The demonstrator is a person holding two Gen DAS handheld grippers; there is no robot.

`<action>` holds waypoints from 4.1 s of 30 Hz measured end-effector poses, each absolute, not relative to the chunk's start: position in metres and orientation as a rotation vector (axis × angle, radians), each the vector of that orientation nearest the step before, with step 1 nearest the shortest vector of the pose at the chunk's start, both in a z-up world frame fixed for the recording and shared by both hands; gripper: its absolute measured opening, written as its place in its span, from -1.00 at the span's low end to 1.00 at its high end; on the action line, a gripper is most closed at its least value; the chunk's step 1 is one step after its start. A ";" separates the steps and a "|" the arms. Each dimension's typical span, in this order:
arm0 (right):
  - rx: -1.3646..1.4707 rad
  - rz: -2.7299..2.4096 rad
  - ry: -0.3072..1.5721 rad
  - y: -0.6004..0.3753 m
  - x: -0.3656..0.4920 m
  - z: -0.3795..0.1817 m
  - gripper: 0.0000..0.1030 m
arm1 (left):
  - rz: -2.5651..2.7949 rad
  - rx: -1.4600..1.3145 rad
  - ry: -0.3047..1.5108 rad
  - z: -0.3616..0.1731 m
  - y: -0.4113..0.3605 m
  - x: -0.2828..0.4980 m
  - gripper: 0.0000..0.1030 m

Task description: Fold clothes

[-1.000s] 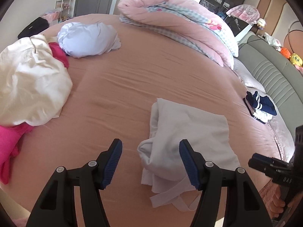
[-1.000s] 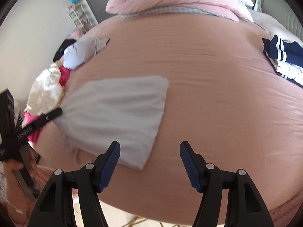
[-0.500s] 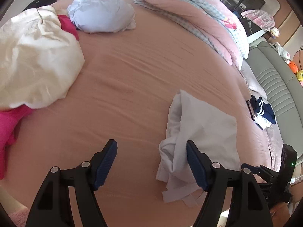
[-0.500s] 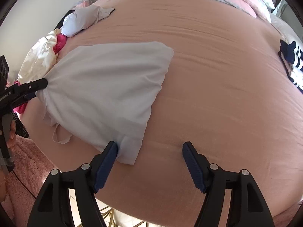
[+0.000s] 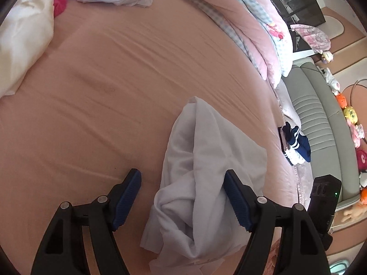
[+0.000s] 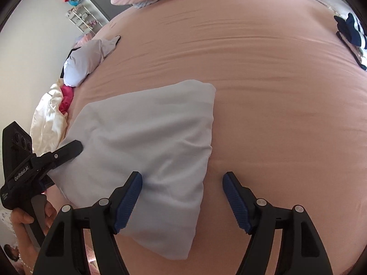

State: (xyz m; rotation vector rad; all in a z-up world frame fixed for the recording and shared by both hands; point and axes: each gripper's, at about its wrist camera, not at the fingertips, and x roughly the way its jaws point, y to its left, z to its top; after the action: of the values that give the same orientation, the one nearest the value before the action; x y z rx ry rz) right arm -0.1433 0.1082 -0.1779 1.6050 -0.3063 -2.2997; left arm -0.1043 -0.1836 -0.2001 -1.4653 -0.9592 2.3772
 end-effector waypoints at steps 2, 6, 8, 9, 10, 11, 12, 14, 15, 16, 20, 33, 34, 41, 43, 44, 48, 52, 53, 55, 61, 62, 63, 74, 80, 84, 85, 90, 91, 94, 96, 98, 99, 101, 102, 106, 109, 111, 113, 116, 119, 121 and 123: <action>1.607 -2.303 -0.280 0.107 -0.150 -0.179 0.42 | 2.376 -1.462 -0.966 -0.201 -0.184 -0.105 0.43; 1.583 -2.278 -0.333 0.108 -0.150 -0.183 0.14 | 2.374 -1.448 -0.968 -0.197 -0.187 -0.103 0.32; 1.559 -2.229 -0.461 0.113 -0.145 -0.185 0.14 | 2.284 -1.392 -1.054 -0.197 -0.191 -0.103 -0.34; 1.545 -2.204 -0.523 0.116 -0.142 -0.186 0.14 | 2.289 -1.388 -1.053 -0.197 -0.191 -0.102 -0.34; 1.545 -2.191 -0.554 0.117 -0.140 -0.187 0.14 | 2.304 -1.388 -1.042 -0.196 -0.191 -0.100 -0.33; 1.561 -2.195 -0.539 0.117 -0.140 -0.189 0.14 | 2.319 -1.388 -1.031 -0.196 -0.191 -0.098 -0.26; 1.570 -2.197 -0.518 0.116 -0.140 -0.190 0.14 | 2.333 -1.388 -1.020 -0.195 -0.191 -0.097 -0.23; 1.577 -2.202 -0.486 0.115 -0.141 -0.192 0.14 | 2.309 -1.396 -1.066 -0.202 -0.193 -0.098 0.10; 1.584 -2.201 -0.482 0.114 -0.142 -0.192 0.15 | 2.295 -1.400 -1.091 -0.206 -0.193 -0.098 0.11; 1.590 -2.201 -0.477 0.112 -0.143 -0.193 0.16 | 2.294 -1.398 -1.094 -0.207 -0.193 -0.100 0.11; 1.605 -2.239 -0.492 0.108 -0.147 -0.194 0.12 | 2.282 -1.386 -1.077 -0.207 -0.186 -0.108 -0.21; 1.632 -2.261 -0.508 0.105 -0.149 -0.202 0.09 | 2.272 -1.414 -1.023 -0.208 -0.175 -0.114 -0.02; 1.635 -2.266 -0.474 0.100 -0.151 -0.201 0.09 | 2.279 -1.409 -1.012 -0.207 -0.174 -0.114 -0.09; 1.599 -2.277 -0.480 0.093 -0.146 -0.190 -0.57 | 2.345 -1.361 -0.955 -0.192 -0.167 -0.104 -0.33; 1.594 -2.286 -0.488 0.096 -0.142 -0.185 -0.57 | 2.383 -1.354 -0.898 -0.185 -0.161 -0.101 -0.33; 1.591 -2.291 -0.491 0.098 -0.140 -0.182 -0.57 | 2.401 -1.350 -0.868 -0.182 -0.158 -0.099 -0.33; 1.572 -2.314 -0.474 0.099 -0.134 -0.172 -0.58 | 2.475 -1.331 -0.735 -0.168 -0.145 -0.092 -0.34; 1.633 -2.341 -0.366 0.093 -0.134 -0.178 -0.57 | 2.479 -1.370 -0.730 -0.170 -0.145 -0.093 -0.34; 1.652 -2.347 -0.337 0.092 -0.134 -0.181 -0.57 | 2.470 -1.385 -0.757 -0.172 -0.148 -0.094 -0.33; 1.690 -2.351 -0.309 0.092 -0.135 -0.187 -0.14 | 2.451 -1.427 -0.761 -0.176 -0.153 -0.094 -0.22; 1.687 -2.251 -0.394 0.101 -0.138 -0.202 0.15 | 2.379 -1.523 -0.788 -0.187 -0.168 -0.091 0.42; 1.692 -2.250 -0.401 0.100 -0.140 -0.203 0.15 | 2.363 -1.522 -0.821 -0.190 -0.170 -0.091 0.44; 1.692 -2.252 -0.408 0.099 -0.141 -0.203 0.15 | 2.347 -1.522 -0.853 -0.193 -0.172 -0.090 0.45; 1.568 -2.243 -0.583 0.104 -0.126 -0.180 -0.60 | 2.275 -1.364 -0.941 -0.180 -0.171 -0.082 -0.25; 1.497 -2.305 -0.458 0.101 -0.112 -0.142 -0.60 | 2.340 -1.306 -0.787 -0.143 -0.134 -0.073 -0.26; 1.481 -2.328 -0.459 0.124 -0.107 -0.125 -0.60 | 2.327 -1.259 -0.724 -0.124 -0.097 -0.081 -0.28; 1.474 -2.337 -0.477 0.134 -0.106 -0.123 -0.60 | 2.318 -1.255 -0.721 -0.122 -0.088 -0.083 -0.30; 1.458 -2.362 -0.622 0.193 -0.098 -0.122 -0.60 | 2.271 -1.262 -0.675 -0.119 -0.034 -0.092 -0.37; 1.460 -2.368 -0.649 0.206 -0.097 -0.123 -0.60 | 2.258 -1.267 -0.659 -0.119 -0.020 -0.095 -0.40; 1.444 -2.385 -0.736 0.243 -0.096 -0.125 -0.60 | 2.237 -1.280 -0.613 -0.117 0.020 -0.106 -0.47; 1.428 -2.395 -0.794 0.267 -0.097 -0.126 -0.60 | 2.201 -1.272 -0.569 -0.110 0.051 -0.121 -0.48; 1.412 -2.404 -0.853 0.291 -0.097 -0.127 -0.60 | 2.169 -1.261 -0.529 -0.102 0.081 -0.138 -0.48; 1.406 -2.412 -0.871 0.303 -0.099 -0.126 -0.60 | 2.160 -1.253 -0.512 -0.097 0.096 -0.147 -0.48; 1.404 -2.435 -0.880 0.327 -0.110 -0.120 -0.60 | 2.143 -1.235 -0.479 -0.086 0.127 -0.167 -0.48; 1.398 -2.454 -0.875 0.339 -0.116 -0.115 -0.60 | 2.136 -1.221 -0.470 -0.080 0.142 -0.177 -0.48; 1.346 -2.544 -0.792 0.385 -0.154 -0.080 -0.60 | 2.125 -1.145 -0.467 -0.053 0.191 -0.223 -0.48; 1.296 -2.605 -0.742 0.423 -0.189 -0.049 -0.60 | 2.129 -1.075 -0.491 -0.031 0.219 -0.260 -0.48; 1.248 -2.649 -0.715 0.447 -0.213 -0.027 -0.60 | 2.132 -1.029 -0.506 -0.016 0.238 -0.285 -0.48; 1.194 -2.683 -0.693 0.468 -0.236 -0.006 -0.60 | 2.133 -0.983 -0.521 -0.001 0.257 -0.309 -0.48; 1.139 -2.718 -0.659 0.493 -0.267 0.009 -0.60 | 2.126 -0.952 -0.588 -0.007 0.271 -0.340 -0.47; 1.128 -2.750 -0.589 0.522 -0.298 -0.007 -0.60 | 2.114 -0.992 -0.659 -0.054 0.284 -0.371 -0.47; 1.162 -2.773 -0.548 0.544 -0.317 -0.034 -0.60 | 2.088 -1.078 -0.706 -0.098 0.295 -0.390 -0.47; 1.310 -2.799 -0.560 0.568 -0.331 -0.079 -0.60 | 2.027 -1.192 -0.758 -0.144 0.304 -0.402 -0.43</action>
State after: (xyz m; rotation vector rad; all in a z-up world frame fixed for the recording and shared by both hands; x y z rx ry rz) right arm -0.3312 0.5678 -0.0793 1.3102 -0.5597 -2.7991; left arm -0.4018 0.3041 -0.1441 -1.1921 -0.7577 2.0274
